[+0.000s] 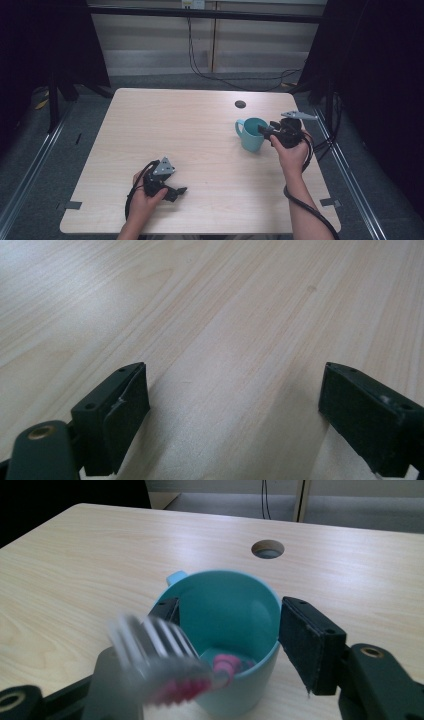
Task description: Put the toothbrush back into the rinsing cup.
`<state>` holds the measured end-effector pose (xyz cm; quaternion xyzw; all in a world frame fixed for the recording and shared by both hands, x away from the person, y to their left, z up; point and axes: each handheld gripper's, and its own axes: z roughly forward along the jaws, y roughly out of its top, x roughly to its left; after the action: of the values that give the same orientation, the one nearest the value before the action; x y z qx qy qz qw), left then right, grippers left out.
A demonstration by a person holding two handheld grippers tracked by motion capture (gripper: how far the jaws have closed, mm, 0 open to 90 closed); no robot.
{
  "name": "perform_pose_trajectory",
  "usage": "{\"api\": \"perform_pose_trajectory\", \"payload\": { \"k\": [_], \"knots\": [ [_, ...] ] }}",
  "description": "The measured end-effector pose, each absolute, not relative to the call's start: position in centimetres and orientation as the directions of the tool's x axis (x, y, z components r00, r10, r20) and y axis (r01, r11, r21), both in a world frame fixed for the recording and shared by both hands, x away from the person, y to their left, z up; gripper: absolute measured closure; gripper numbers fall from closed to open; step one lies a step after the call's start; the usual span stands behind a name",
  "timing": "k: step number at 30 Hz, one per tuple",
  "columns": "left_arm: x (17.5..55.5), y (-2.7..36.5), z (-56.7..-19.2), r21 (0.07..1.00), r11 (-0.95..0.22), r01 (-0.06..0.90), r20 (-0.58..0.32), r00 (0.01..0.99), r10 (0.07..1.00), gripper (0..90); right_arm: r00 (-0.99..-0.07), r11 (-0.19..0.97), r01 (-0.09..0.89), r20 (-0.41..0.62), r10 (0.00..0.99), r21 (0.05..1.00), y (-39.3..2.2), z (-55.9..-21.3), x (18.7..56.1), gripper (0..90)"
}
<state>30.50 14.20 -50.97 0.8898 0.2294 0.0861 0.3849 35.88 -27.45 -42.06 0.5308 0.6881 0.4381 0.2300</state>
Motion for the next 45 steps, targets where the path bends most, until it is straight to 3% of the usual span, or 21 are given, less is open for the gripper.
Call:
{"api": "perform_pose_trajectory", "payload": {
  "k": [45],
  "knots": [
    [30.5, 14.2, -51.0, 0.725, -0.597, 0.343, -0.024, 0.879, 0.476, 12.4, -0.423, 0.147, 0.54, 0.116, 0.899, 0.829, -26.1, -43.0, 33.0, 29.6]
  ]
}}
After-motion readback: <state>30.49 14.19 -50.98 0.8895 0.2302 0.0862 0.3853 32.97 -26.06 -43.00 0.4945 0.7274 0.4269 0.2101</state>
